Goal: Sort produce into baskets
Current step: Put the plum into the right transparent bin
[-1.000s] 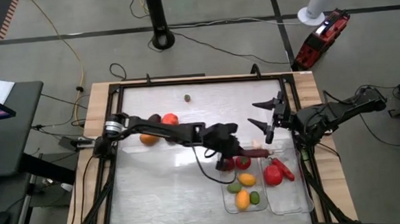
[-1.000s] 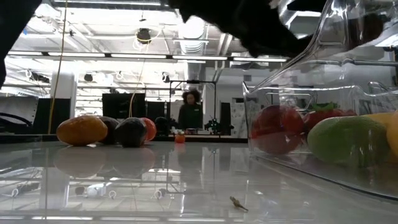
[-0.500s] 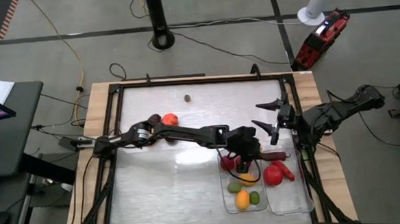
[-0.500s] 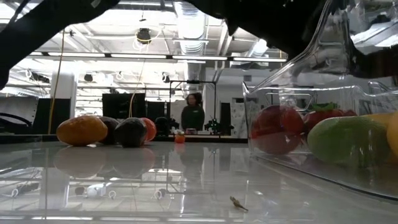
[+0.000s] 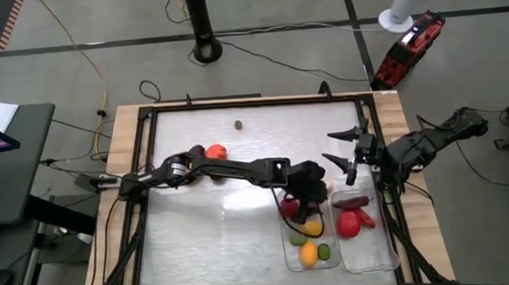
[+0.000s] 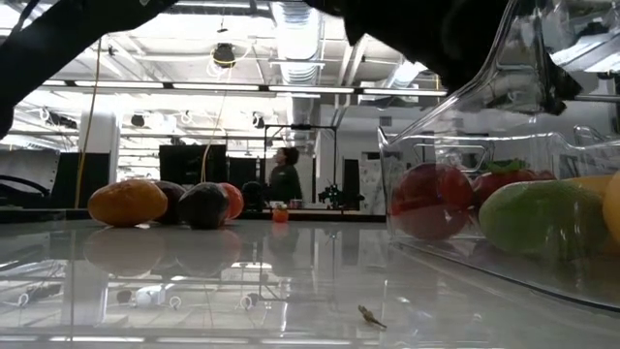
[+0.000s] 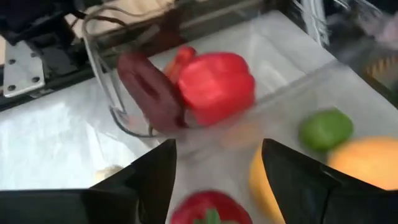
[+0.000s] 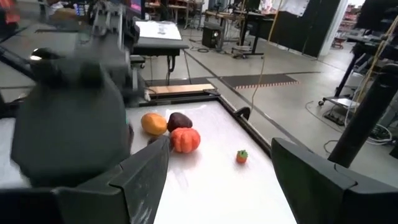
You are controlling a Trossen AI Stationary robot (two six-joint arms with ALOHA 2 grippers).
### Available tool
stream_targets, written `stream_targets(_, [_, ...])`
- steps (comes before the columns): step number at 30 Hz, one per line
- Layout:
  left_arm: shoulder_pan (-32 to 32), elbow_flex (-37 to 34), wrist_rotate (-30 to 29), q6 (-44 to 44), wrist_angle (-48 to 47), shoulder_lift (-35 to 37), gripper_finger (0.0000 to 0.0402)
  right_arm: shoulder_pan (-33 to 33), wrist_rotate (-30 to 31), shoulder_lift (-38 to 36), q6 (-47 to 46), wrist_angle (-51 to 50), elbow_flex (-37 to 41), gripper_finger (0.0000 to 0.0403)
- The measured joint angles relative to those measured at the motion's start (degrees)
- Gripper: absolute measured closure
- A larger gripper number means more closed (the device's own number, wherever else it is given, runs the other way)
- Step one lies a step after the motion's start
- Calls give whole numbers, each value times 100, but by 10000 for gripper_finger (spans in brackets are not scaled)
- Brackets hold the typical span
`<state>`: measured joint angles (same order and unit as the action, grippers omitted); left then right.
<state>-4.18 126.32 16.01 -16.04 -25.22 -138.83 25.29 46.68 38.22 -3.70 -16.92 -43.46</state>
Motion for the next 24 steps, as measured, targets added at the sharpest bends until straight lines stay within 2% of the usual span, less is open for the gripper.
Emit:
stream_targets(5, [-161,2,-294,-403,-350,234,190,123,163,-2,-101,-210,0,92])
stream_targets(12, [-285,-356,-463,-445,-170,360,211,233,315,-2,-265,-339,0,92])
stream_targets(18, [-419,-1159,-877,-397,177,619,224,286,319,-4,-395,-404,0,92])
stream_targets(24, [-527,-2550,-1408,-231,1125,1630,230,286,319,14,-487,-412,0,92])
